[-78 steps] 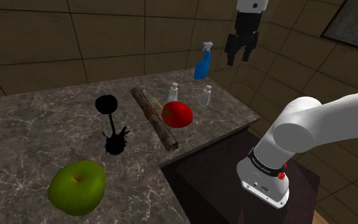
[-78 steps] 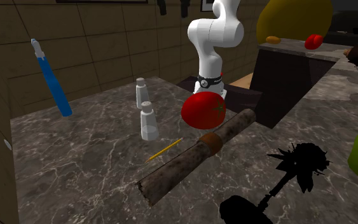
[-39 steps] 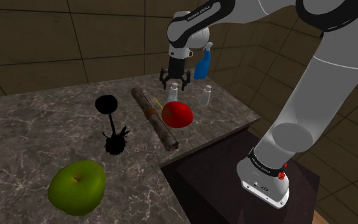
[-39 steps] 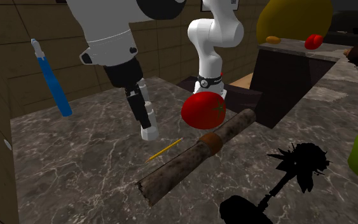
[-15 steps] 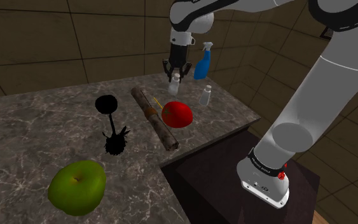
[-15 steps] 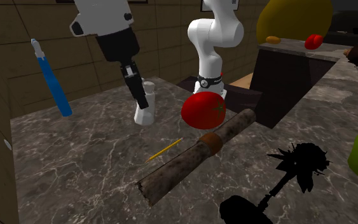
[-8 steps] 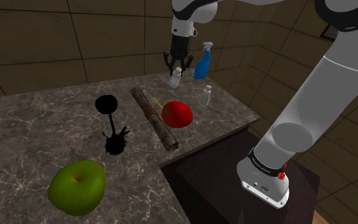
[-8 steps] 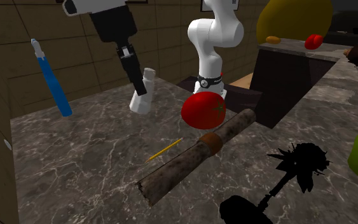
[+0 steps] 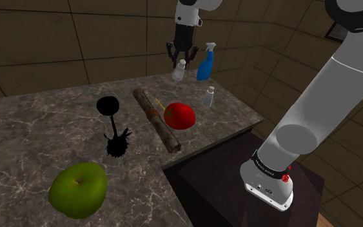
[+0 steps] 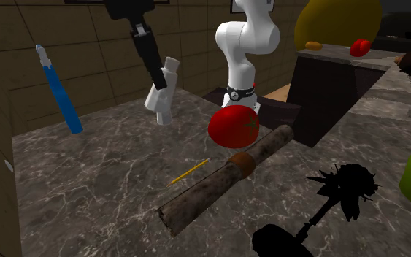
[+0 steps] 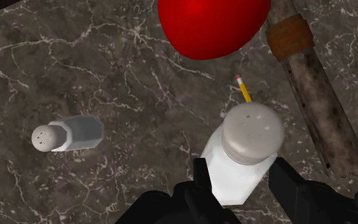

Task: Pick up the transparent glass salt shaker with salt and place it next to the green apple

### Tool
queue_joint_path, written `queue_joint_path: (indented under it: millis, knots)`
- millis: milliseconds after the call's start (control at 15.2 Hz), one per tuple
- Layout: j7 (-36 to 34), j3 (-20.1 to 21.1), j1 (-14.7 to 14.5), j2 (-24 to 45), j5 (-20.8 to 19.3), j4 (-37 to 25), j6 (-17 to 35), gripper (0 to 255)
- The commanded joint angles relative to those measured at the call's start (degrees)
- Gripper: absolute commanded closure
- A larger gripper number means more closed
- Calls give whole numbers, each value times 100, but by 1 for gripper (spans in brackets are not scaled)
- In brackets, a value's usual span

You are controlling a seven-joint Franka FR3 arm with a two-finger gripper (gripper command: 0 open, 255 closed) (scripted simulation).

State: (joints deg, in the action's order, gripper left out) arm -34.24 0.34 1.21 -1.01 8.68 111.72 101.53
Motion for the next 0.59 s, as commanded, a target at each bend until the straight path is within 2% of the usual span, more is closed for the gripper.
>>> queue_joint_path:
  millis: [0, 396, 528]
  knots:
    - [-16, -4, 4, -6, -6, -145, -152, 255]
    - [-73, -10, 9, -53, -17, -550, -601, 255]
    - [-187, 50, -48, -176, 5, -440, -596, 255]
